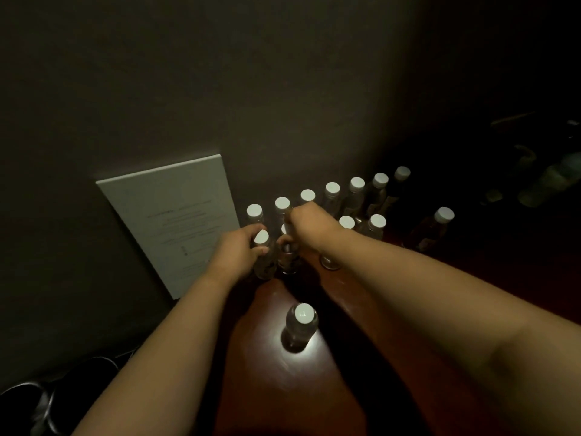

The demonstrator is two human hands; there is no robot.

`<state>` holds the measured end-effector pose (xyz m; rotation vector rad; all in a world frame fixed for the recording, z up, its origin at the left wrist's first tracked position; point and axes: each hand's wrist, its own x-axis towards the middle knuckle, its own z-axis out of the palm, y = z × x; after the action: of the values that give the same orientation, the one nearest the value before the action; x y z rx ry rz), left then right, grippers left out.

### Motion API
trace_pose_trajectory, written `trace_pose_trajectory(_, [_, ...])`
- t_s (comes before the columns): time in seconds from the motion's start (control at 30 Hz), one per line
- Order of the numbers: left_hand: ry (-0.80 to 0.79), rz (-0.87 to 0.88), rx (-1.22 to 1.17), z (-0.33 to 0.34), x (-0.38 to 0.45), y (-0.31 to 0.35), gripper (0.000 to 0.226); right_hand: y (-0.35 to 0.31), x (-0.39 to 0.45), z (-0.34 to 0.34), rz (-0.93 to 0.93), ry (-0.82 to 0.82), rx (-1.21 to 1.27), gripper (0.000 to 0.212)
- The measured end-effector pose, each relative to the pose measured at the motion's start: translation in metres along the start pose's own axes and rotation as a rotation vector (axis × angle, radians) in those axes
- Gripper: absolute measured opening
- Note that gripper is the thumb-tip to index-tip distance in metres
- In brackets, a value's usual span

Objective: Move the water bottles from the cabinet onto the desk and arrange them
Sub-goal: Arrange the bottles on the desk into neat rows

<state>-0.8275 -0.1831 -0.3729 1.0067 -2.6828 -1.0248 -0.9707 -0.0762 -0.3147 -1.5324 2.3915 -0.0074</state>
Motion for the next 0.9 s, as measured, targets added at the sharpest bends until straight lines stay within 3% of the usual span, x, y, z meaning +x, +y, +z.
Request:
trace_pose_trajectory(0.1, [0.005,0.006,0.051,-0.003,-0.005,0.006,0.053,0.009,-0.011,-0.01,-0.031,0.019,-0.004,0.052])
trace_pose_trajectory(0.33, [0.022,0.097,0.22,-0.013,-0.005,0.034,0.051,0.067,-0.048,-0.033,0.017,0.16,-0.029,0.022])
trace_pose_trajectory(0.53, [-0.006,0.21,0.299,-0.007,0.005,0.067,0.041,0.091,-0.047,-0.032,-0.017,0.029,-0.074,0.029])
trace_pose_trajectory(0.63, [-0.052,0.163,0.367,-0.002,0.011,0.078,0.038,0.094,-0.04,-0.023,0.0,-0.078,-0.073,0.028])
trace_pose_trajectory(0.7, [-0.083,0.105,0.413,0.0,0.013,0.083,0.021,0.096,-0.036,-0.017,0.001,-0.113,-0.061,0.026])
trace_pose_trajectory(0.9, [-0.102,0.012,0.445,0.007,0.019,0.09,0.011,0.099,-0.022,-0.01,-0.015,-0.096,0.038,0.021])
